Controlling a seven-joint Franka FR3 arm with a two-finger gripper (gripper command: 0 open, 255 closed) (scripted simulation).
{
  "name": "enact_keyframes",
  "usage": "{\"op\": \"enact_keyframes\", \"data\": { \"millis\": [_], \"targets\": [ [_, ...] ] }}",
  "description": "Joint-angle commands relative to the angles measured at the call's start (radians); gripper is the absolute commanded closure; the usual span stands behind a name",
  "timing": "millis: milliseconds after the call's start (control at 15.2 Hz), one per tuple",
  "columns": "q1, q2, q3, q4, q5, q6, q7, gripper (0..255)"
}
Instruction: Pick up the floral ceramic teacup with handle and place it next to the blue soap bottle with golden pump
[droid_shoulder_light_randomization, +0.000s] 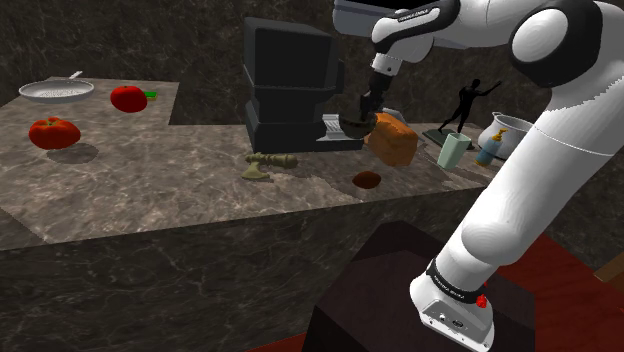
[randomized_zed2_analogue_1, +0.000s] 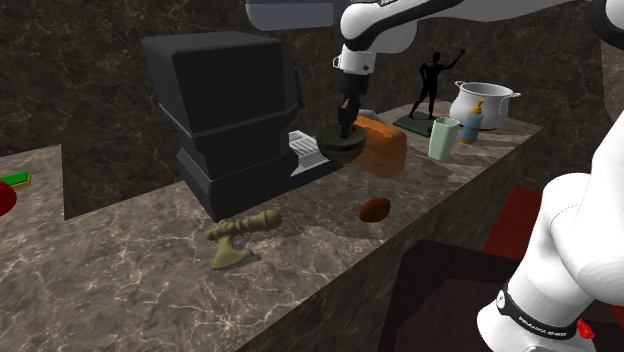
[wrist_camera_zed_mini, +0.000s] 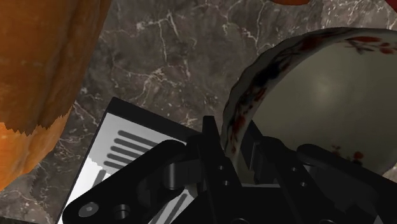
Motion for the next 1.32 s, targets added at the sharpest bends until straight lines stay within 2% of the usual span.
{"op": "enact_keyframes", "data": {
  "millis": [0,1254],
  "targets": [
    [0.001,-0.008,0.001,0.018,-0.005,-0.025,0.008,255],
    [0.000,-0.012,0.000,0.257,-0.014,-0.265,0.042,255]
  ]
}}
